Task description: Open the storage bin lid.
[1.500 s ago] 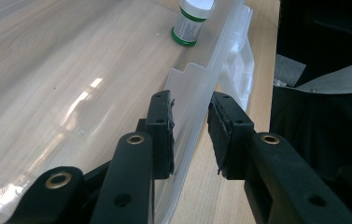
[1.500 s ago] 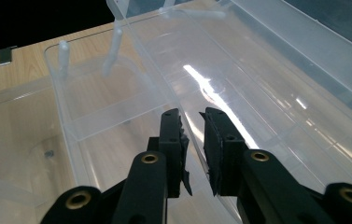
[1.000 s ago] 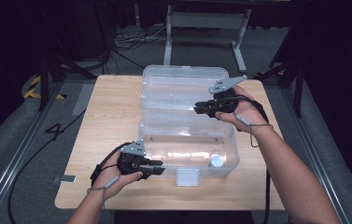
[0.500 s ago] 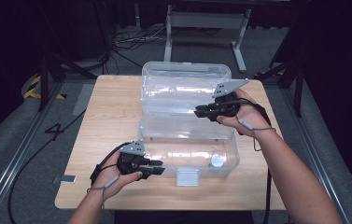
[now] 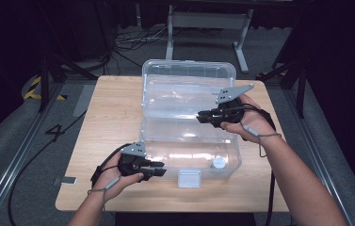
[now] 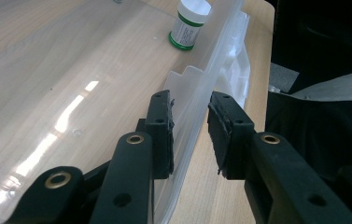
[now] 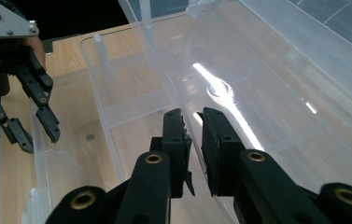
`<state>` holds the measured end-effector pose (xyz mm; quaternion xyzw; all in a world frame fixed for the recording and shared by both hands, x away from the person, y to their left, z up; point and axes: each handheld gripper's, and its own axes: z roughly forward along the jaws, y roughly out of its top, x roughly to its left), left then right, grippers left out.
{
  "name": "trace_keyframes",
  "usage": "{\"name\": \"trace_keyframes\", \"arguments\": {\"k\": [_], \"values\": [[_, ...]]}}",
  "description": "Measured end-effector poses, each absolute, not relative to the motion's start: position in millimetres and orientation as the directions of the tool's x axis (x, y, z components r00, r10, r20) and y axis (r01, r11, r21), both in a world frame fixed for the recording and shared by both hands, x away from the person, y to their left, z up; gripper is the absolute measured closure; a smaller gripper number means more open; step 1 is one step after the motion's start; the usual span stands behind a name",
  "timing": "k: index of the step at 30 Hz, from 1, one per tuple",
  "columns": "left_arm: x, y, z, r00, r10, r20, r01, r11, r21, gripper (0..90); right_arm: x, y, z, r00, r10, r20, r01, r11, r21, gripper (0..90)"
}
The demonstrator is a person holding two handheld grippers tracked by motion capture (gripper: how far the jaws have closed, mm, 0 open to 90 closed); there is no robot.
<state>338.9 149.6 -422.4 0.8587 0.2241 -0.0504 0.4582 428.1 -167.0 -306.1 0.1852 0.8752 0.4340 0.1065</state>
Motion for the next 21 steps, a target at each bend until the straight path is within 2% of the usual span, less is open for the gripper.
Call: {"name": "trace_keyframes", "arguments": {"k": [21], "values": [[339, 150, -423, 0.894, 0.335, -0.298, 0.433, -0.472, 0.768, 70.7, 414, -169, -307, -0.915, 0.402, -0.039, 0.215, 0.566, 0.796, 80.7]]}}
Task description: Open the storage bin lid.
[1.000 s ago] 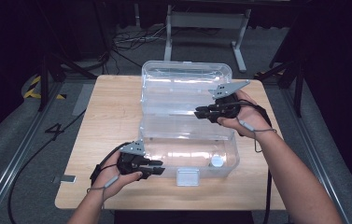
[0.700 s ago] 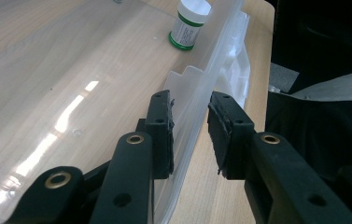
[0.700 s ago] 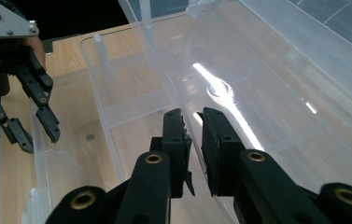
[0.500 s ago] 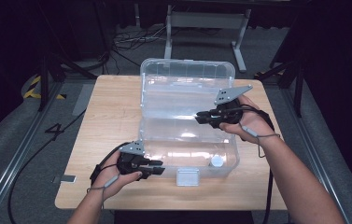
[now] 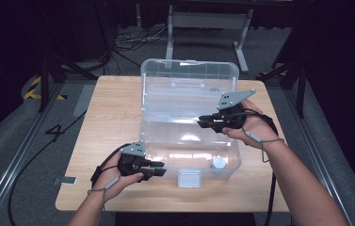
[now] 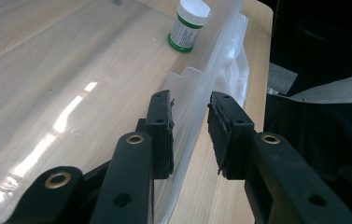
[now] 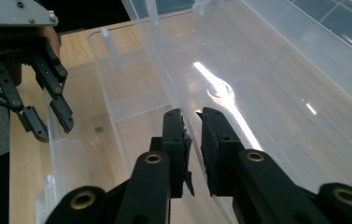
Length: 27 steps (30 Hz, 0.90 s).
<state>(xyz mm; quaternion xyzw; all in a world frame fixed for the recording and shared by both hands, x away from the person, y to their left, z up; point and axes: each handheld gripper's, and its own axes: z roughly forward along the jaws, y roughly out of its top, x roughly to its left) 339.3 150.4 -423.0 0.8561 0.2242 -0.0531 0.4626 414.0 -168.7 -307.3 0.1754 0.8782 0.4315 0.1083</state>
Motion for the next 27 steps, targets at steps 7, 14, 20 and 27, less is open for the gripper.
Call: {"name": "trace_keyframes", "arguments": {"k": [7, 14, 20, 27], "values": [[339, 150, -423, 0.893, 0.334, -0.301, 0.435, -0.469, 0.769, 70.7, 411, -169, -308, -0.917, 0.397, -0.039, 0.211, 0.566, 0.797, 80.7], [339, 151, -423, 0.893, 0.334, -0.301, 0.435, -0.47, 0.768, 70.6, 408, -170, -309, -0.92, 0.391, -0.038, 0.208, 0.567, 0.797, 80.7], [339, 151, -423, 0.893, 0.334, -0.301, 0.435, -0.47, 0.768, 70.6, 405, -170, -310, -0.921, 0.387, -0.042, 0.203, 0.57, 0.796, 80.7], [339, 151, -423, 0.894, 0.334, -0.299, 0.434, -0.47, 0.769, 70.6, 402, -170, -311, -0.923, 0.382, -0.042, 0.2, 0.573, 0.795, 80.7]]}}
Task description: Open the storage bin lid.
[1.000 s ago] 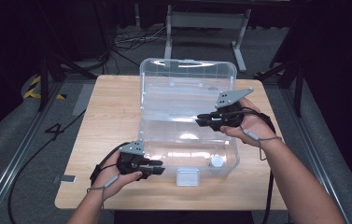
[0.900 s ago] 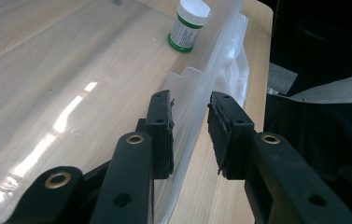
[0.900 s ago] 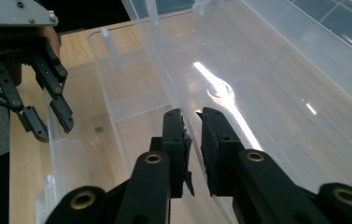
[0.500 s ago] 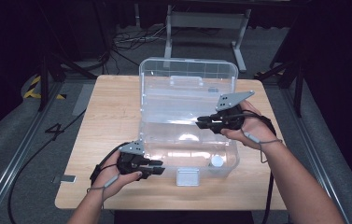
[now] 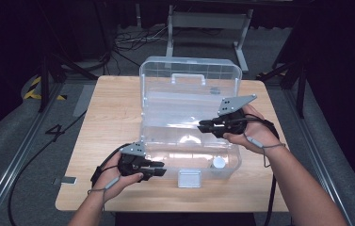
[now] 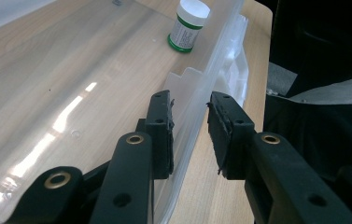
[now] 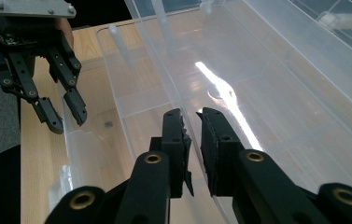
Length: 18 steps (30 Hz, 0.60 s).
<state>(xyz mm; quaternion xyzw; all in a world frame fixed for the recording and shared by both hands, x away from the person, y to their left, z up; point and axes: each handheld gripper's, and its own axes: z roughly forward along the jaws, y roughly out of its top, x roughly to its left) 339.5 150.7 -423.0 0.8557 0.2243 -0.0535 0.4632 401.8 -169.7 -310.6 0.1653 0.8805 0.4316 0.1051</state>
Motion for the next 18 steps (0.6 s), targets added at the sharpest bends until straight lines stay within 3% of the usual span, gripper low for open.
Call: {"name": "trace_keyframes", "arguments": {"k": [18], "values": [[339.5, 150.7, -423.1, 0.894, 0.334, -0.299, 0.433, -0.469, 0.77, 70.6, 395.0, -169.6, -313.1, -0.93, 0.365, -0.04, 0.194, 0.58, 0.791, 80.7]]}}
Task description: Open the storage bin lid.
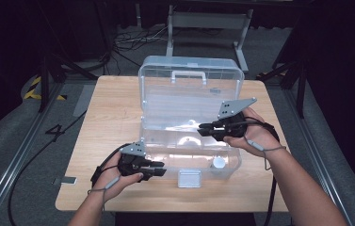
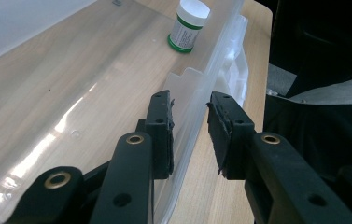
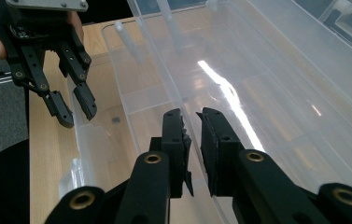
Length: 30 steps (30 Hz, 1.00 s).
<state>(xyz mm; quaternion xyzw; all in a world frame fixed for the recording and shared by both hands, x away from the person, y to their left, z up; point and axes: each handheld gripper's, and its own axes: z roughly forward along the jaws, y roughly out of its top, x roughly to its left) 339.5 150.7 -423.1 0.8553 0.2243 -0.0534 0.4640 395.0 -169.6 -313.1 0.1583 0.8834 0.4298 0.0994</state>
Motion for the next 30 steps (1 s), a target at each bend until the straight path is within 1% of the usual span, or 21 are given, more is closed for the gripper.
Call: {"name": "trace_keyframes", "arguments": {"k": [17, 24, 30], "values": [[339, 151, -423, 0.893, 0.334, -0.301, 0.434, -0.466, 0.771, 70.6, 388, -169, -316, -0.936, 0.352, -0.028, 0.197, 0.588, 0.784, 80.6], [339, 151, -423, 0.893, 0.334, -0.301, 0.434, -0.466, 0.771, 70.6, 385, -168, -316, -0.938, 0.342, -0.064, 0.17, 0.612, 0.772, 80.5], [339, 151, -423, 0.893, 0.334, -0.301, 0.434, -0.465, 0.772, 70.6, 384, -167, -316, -0.936, 0.345, -0.064, 0.173, 0.612, 0.771, 80.5]]}}
